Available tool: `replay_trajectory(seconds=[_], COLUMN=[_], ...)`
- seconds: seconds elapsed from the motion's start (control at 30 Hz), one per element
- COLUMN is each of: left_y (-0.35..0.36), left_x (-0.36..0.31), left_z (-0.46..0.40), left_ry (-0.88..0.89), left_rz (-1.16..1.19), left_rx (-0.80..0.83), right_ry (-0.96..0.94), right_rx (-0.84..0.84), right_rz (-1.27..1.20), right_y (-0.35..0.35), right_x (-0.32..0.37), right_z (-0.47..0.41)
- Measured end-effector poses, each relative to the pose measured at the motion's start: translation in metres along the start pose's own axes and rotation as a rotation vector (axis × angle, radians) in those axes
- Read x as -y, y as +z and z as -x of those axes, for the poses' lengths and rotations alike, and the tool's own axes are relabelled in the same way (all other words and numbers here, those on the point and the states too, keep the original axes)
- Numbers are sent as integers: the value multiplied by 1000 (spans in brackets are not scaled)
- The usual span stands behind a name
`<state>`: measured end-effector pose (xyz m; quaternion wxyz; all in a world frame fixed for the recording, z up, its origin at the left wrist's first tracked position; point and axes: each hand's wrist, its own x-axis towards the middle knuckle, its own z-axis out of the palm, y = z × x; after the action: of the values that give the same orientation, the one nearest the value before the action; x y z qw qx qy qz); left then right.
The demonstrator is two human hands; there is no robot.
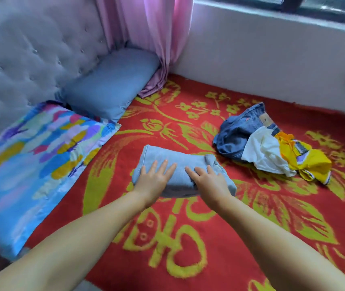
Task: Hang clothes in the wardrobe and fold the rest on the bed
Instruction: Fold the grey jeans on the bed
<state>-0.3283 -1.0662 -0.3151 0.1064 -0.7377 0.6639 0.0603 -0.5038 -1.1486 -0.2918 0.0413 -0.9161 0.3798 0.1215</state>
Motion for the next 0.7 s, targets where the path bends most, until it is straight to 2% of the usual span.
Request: replay_trajectory(seconds=[0.13, 0.37, 0.53, 0.7], left_y=[-30, -26, -2, 34], left_x=[17, 42, 45, 43], left_z=[50, 200, 340, 493], left_ry=[-115, -465, -750, -1020], left_rz=[-1, 82, 235, 285], left_rx=[-42, -19, 78, 121], right_ry=[-115, -479, -781, -1056], right_rx=[-72, -94, -40, 23], right_rz=[34, 183, 239, 299], right_y=[-38, -66, -51, -25], right_x=[30, 135, 243, 372], right_z=[16, 57, 104, 174])
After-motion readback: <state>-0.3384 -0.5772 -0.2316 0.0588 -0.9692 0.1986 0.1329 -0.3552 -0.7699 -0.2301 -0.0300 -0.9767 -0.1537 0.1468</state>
